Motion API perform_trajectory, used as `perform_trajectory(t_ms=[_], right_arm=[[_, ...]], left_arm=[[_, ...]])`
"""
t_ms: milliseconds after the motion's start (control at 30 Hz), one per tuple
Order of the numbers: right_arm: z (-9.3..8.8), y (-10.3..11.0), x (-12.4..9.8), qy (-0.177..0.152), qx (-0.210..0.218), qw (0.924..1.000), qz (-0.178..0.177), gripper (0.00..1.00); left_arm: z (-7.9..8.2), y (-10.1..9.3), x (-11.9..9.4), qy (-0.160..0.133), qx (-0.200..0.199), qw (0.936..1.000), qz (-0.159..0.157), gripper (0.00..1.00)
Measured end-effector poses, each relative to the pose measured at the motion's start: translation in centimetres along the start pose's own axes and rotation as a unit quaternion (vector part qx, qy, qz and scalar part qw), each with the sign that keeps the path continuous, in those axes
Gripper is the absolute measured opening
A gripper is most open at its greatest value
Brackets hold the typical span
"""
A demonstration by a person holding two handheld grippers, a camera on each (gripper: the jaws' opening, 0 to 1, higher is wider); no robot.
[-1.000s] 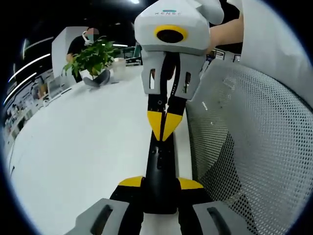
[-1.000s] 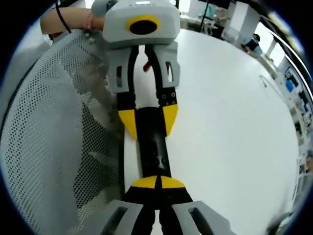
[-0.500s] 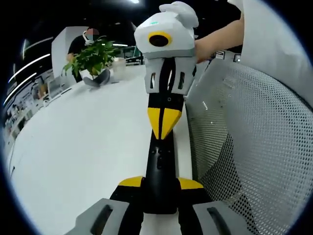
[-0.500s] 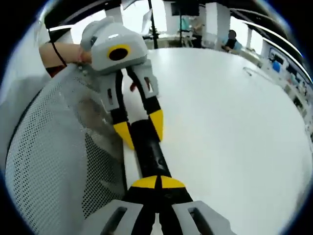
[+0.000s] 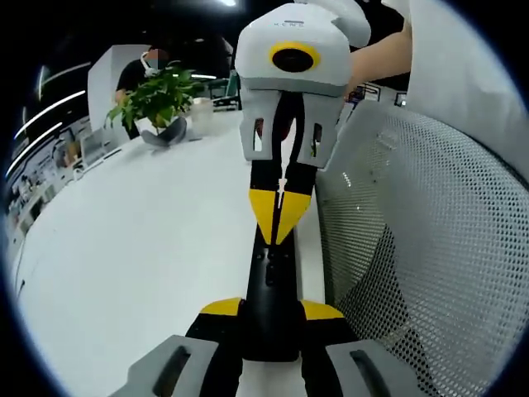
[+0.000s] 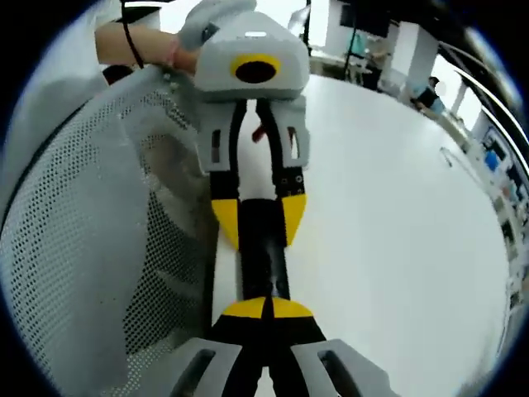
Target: Press the specified remote control buttons in sequence, fully releasing each button before pressing the next.
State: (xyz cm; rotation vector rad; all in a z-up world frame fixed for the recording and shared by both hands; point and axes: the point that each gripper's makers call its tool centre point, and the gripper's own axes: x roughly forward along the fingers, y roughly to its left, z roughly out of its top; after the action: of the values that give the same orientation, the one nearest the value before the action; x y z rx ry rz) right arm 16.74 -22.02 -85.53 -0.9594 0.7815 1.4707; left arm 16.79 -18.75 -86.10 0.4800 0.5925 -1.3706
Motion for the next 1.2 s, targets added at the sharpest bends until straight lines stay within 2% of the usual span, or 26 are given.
perform_trajectory(t_ms=[133, 233, 367, 467, 633, 700, 867, 933, 1000, 1167, 1200], right_arm=[[0.04, -0.19, 0.07, 0.008, 0.024, 0.9996, 0.008, 0.0], [0.05, -0.2, 0.15, 0.028, 0.03, 0.999, 0.018, 0.0], [-0.02, -0.13, 0.25, 0.057, 0.004, 0.998, 0.026, 0.0], [-0.07, -0.03, 0.26, 0.064, -0.01, 0.9976, 0.022, 0.0], [-0.23, -0.04, 0.07, 0.046, -0.025, 0.9985, 0.016, 0.0], [-0.08, -0.02, -0.03, 0.025, 0.012, 0.9995, 0.017, 0.0], [-0.17, 0.0, -0.23, 0.001, 0.022, 0.9997, 0.012, 0.0], [-0.4, -0.33, -0.23, 0.003, 0.028, 0.9996, -0.002, 0.04], [-0.39, -0.14, -0.37, -0.001, 0.045, 0.9989, 0.012, 0.02], [-0.35, 0.06, -0.28, 0.001, 0.046, 0.9987, 0.022, 0.06], [-0.37, 0.07, -0.24, 0.004, 0.035, 0.9991, 0.021, 0.05]], left_arm=[[0.0, -0.01, 0.0, 0.0, 0.0, 1.0, 0.0, 0.24], [0.0, -0.01, 0.01, 0.0, 0.0, 1.0, 0.0, 0.24], [0.0, 0.0, 0.01, 0.001, 0.001, 1.0, 0.0, 0.24], [-0.01, 0.01, 0.01, 0.001, 0.001, 1.0, 0.0, 0.24], [-0.01, 0.01, 0.0, 0.0, 0.001, 1.0, 0.0, 0.25], [-0.01, 0.01, 0.0, 0.001, 0.001, 1.0, 0.0, 0.25], [-0.02, 0.01, -0.01, 0.0, 0.001, 1.0, 0.001, 0.25], [-0.03, 0.01, -0.02, 0.0, 0.001, 1.0, 0.001, 0.25], [-0.02, 0.02, -0.01, 0.0, 0.001, 1.0, 0.001, 0.25], [-0.01, 0.02, 0.0, -0.001, 0.001, 1.0, 0.0, 0.25], [0.0, 0.02, 0.0, -0.001, 0.001, 1.0, 0.0, 0.25]])
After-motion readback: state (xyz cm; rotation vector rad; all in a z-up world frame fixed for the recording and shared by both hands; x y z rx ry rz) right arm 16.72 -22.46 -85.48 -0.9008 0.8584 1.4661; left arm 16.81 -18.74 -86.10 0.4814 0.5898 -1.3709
